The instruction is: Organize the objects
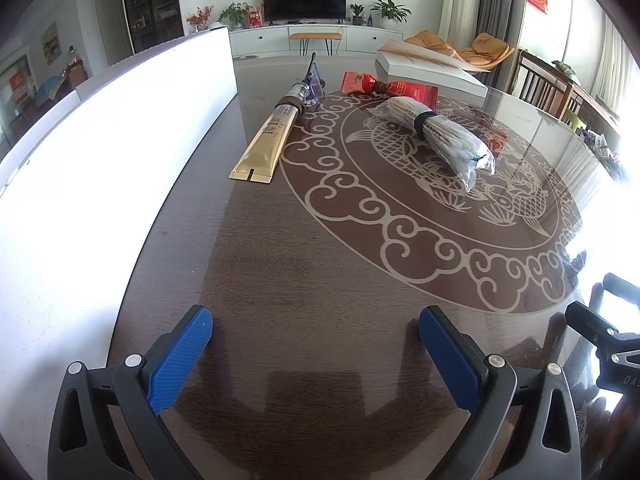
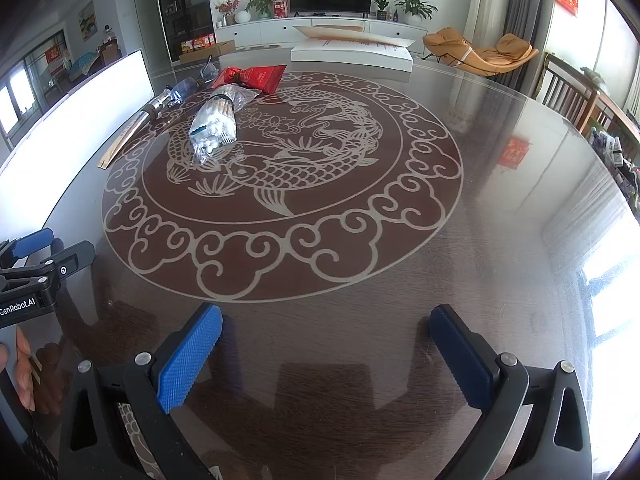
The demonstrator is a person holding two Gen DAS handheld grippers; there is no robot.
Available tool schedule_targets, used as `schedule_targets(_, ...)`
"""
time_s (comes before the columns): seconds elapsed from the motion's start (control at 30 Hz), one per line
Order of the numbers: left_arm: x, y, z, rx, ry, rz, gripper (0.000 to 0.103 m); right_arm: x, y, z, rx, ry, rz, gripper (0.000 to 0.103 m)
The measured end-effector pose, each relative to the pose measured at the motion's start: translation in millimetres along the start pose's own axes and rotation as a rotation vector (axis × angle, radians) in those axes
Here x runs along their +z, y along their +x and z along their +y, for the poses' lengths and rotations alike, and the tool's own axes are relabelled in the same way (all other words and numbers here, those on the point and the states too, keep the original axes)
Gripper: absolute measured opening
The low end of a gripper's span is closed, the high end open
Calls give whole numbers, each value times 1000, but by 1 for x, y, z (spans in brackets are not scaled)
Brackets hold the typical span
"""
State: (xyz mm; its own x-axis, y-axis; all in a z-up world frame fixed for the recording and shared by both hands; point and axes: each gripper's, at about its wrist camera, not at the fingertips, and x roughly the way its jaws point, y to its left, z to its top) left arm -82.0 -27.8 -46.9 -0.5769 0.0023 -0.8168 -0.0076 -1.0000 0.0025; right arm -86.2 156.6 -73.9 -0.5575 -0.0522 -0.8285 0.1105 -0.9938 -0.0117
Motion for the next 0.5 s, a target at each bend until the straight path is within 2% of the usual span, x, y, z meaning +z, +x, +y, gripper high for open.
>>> schedule_targets(0.5,6,2,-1,-2,7,17,103,0,0,0,0,0,0,103)
